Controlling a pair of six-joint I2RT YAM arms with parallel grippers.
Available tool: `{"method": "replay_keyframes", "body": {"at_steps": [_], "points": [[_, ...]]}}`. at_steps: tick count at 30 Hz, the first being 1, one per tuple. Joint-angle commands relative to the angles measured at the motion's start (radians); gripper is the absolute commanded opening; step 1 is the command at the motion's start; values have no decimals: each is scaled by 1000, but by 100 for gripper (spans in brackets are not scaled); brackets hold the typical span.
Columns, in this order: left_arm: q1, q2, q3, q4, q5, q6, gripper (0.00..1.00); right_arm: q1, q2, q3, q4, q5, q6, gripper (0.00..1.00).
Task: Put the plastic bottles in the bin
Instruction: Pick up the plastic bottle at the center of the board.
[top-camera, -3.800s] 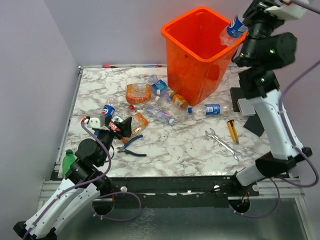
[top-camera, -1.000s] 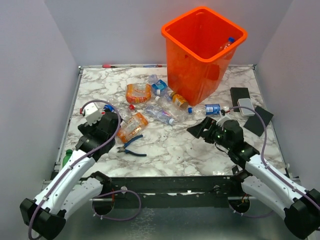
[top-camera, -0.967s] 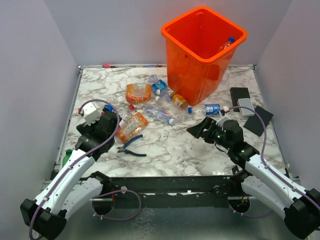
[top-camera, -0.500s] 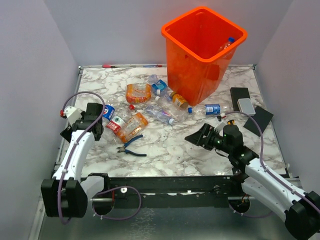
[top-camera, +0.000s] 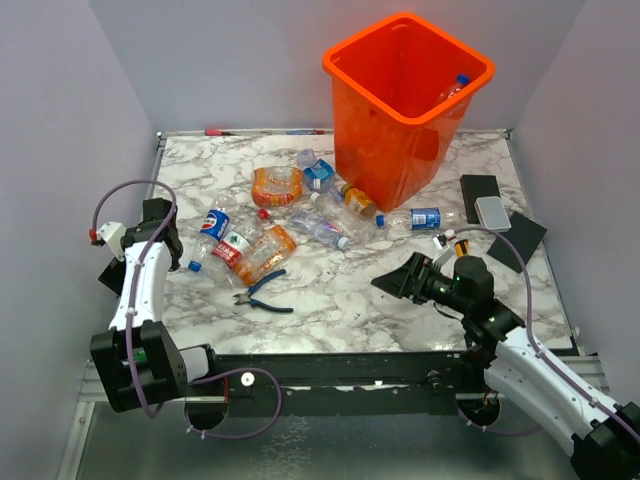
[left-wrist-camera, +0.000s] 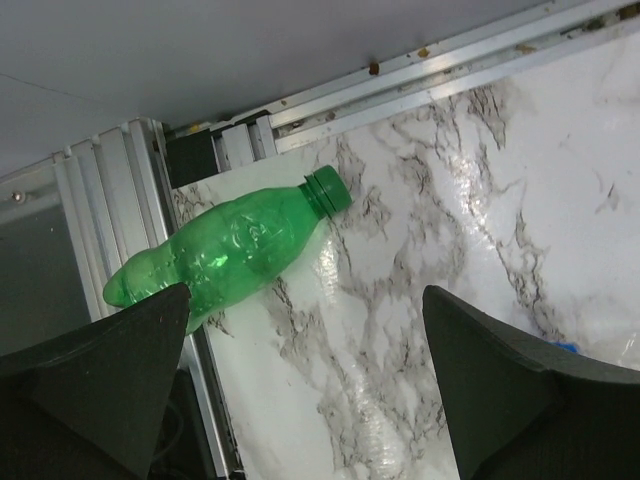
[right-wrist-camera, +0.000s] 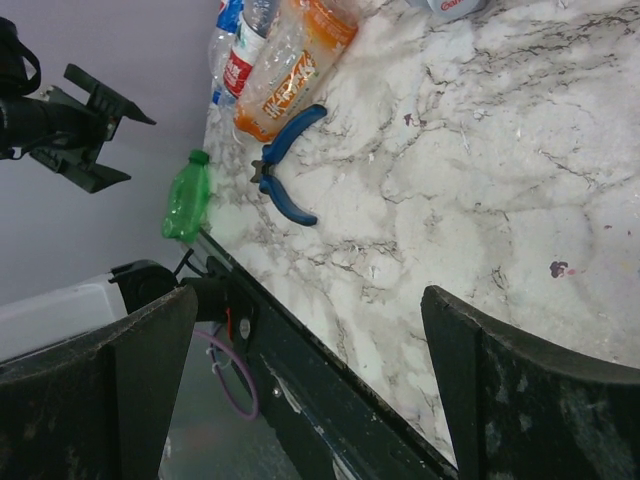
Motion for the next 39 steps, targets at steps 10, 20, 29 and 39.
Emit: {"method": "replay_keyframes", "body": {"at_steps": [10, 20, 29, 39], "points": [[164, 105, -26, 23, 107, 56, 99, -1, -102, -12, -96, -21, 3, 97], [209, 178, -106, 73, 112, 23, 99, -1, -91, -9, -108, -17, -4, 97], [208, 209, -167, 188, 213, 84, 98, -1, -57, -21, -82, -21, 4, 97], [135, 233, -213, 302, 317, 113, 89, -1, -44, -23, -68, -16, 13, 97]]}}
